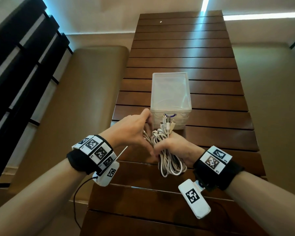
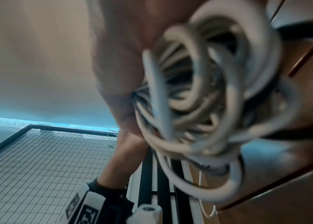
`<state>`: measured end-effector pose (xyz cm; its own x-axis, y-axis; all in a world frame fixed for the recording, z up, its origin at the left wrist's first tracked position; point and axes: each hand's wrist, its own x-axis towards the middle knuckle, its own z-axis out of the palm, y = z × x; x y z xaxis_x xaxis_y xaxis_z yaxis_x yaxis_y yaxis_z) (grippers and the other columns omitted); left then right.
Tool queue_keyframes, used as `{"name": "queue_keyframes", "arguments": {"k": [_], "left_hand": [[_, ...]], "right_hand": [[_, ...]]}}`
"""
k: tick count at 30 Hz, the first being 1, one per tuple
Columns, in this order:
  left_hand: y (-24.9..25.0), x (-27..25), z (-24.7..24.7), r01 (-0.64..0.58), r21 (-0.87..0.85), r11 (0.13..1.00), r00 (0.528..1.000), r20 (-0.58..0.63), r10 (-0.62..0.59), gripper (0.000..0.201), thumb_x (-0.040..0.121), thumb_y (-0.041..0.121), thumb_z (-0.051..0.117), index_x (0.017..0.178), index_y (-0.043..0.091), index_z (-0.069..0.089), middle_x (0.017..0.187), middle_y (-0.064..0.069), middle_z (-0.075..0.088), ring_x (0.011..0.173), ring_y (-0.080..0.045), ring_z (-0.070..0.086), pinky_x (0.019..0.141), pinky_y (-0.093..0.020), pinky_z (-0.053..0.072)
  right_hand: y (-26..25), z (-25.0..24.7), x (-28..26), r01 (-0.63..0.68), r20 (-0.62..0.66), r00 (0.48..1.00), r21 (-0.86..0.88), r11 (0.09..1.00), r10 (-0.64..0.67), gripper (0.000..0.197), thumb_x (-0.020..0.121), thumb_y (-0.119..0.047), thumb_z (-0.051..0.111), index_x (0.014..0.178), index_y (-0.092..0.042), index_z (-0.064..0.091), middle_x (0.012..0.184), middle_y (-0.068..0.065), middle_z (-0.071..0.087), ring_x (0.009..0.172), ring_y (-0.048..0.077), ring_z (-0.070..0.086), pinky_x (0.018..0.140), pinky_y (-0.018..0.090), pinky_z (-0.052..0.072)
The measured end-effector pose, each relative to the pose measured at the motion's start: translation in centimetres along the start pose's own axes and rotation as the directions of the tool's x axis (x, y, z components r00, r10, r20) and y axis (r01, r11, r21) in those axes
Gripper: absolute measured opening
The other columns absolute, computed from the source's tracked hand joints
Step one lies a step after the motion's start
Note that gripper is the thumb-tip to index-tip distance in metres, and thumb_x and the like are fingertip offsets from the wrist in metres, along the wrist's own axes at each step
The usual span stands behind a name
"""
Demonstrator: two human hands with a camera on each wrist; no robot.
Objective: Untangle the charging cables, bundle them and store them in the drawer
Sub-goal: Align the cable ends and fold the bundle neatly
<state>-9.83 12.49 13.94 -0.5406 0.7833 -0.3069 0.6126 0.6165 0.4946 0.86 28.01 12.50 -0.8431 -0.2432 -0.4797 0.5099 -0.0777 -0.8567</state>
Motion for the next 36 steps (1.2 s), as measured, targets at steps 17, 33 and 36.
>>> {"name": "queue_keyframes", "arguments": {"k": [17,33,36], "left_hand": [[-3.3,-1.4,-0.7,0.034,-0.355,0.934,0.998,0.058,-0.014,0.078,0.072,0.08,0.057,0.092,0.005,0.068,0.06,0.012,0.049,0.051,-0.003,0.04,0.052,-0.017,0.032],[-1.4,-3.7,0.6,-0.079,-0.038,0.996,0.946,-0.318,0.063,0.049,0.095,0.059,0.051,0.137,0.034,0.05,0.133,0.012,0.058,0.116,-0.002,0.054,0.104,-0.028,0.045],[0.1,-3.2,0.6,-0.247,0.31,0.918,0.961,-0.045,0.274,0.084,0.084,0.061,0.065,0.153,0.026,0.034,0.152,0.006,0.045,0.142,-0.013,0.036,0.122,-0.04,0.02]], "right_hand": [[-0.2,-2.9,-0.7,0.051,-0.092,0.995,0.045,0.998,-0.046,0.019,0.076,0.014,0.06,0.068,-0.004,0.058,0.064,0.018,0.06,0.051,0.025,0.061,0.053,0.029,0.053],[1.9,-1.5,-0.7,0.01,-0.061,0.998,-0.072,0.997,-0.014,0.015,0.068,0.006,0.068,0.074,-0.005,0.061,0.066,0.012,0.059,0.059,0.025,0.06,0.056,0.031,0.051],[1.3,-0.9,-1.1,0.064,-0.012,0.998,-0.145,0.987,-0.067,0.023,0.063,0.004,0.07,0.064,-0.017,0.063,0.065,0.009,0.059,0.059,0.022,0.057,0.057,0.03,0.048]]}}
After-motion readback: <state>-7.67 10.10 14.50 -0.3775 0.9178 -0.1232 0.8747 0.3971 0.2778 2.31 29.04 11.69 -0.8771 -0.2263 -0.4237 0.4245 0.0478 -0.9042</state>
